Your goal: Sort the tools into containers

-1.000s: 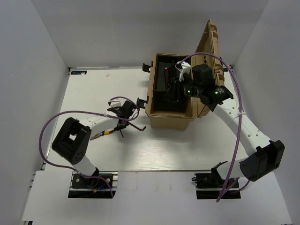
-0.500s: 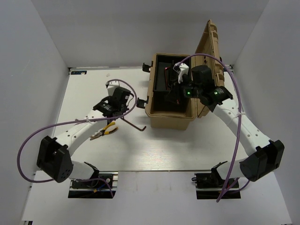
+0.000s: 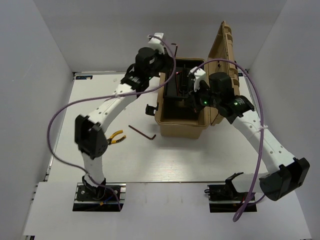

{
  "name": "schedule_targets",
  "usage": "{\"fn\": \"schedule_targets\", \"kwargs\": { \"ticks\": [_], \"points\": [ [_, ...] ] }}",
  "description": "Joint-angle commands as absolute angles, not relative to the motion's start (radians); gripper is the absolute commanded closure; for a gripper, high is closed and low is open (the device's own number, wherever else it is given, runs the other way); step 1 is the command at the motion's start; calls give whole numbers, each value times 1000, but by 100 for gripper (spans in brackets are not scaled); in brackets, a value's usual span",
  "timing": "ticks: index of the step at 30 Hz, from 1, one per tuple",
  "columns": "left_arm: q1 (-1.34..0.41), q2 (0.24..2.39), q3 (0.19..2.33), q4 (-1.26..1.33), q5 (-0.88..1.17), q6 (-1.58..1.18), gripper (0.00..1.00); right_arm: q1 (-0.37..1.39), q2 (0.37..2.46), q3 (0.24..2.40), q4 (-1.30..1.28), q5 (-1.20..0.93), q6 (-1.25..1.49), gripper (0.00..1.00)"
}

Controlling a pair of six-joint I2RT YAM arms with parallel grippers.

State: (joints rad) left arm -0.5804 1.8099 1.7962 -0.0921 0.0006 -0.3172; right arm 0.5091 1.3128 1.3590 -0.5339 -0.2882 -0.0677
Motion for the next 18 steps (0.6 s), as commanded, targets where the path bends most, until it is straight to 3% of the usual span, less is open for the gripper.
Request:
{"fn": "schedule_targets", "kwargs": {
  "ticks": [1, 4, 11, 13, 15, 17, 18],
  "points": [
    [-584, 1970, 1957, -78, 115, -296, 100, 499, 1259, 1336, -517, -224, -117, 100],
    [-584, 2089, 2077, -126, 88, -296, 100, 497, 1238, 1321, -515, -209, -120, 100],
    [-584, 2177, 2125, -166, 9, -296, 100, 489, 1236, 1293, -497, -193, -123, 100],
    [-584, 2186, 2125, -189, 0, -296, 91, 492, 1241, 1287, -495, -199, -123, 100],
    [-584, 2186, 2125, -198, 0, -287, 78, 488, 1247, 1284, -489, -207, -127, 94],
    [-584, 2186, 2125, -198, 0, -278, 51, 489, 1249, 1281, -488, -222, -135, 83],
    [-584, 2186, 2125, -198, 0, -278, 46, 488, 1255, 1281, -492, -259, -146, 77]
  ]
}}
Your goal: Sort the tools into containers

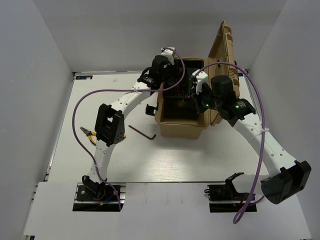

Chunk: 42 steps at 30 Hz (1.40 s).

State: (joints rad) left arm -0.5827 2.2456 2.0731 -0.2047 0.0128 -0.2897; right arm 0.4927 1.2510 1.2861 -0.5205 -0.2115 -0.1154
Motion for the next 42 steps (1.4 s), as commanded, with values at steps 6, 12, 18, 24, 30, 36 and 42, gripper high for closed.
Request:
{"fn": "schedule_targets", "kwargs": {
  "ticks": [6, 12, 18, 24, 30, 36, 42],
  "points": [
    [-584, 2064, 2120, -219, -8, -258, 26, 500, 1293, 1293, -532, -498, -227, 61],
    [-569, 1602, 1587, -184, -304, -271, 88, 580, 1414, 1383, -603, -617, -330, 66],
    [-560, 963, 1013, -300, -784, -294, 87, 811, 1638, 1622, -702, -467, -339, 94],
    [-560, 605, 795, -649, -1002, -509, 29, 974, 1932, 1924, -776, -210, -230, 77],
    [-560, 352, 717, -637, -994, -487, 51, 1040, 2266, 2250, -845, 47, -170, 58],
    [-560, 252, 666, -614, -902, -420, 44, 1043, 2339, 2243, -796, 155, -169, 55],
    [-560, 251, 657, -580, -836, -383, 40, 1025, 2361, 2201, -793, 131, -161, 50]
  ]
}}
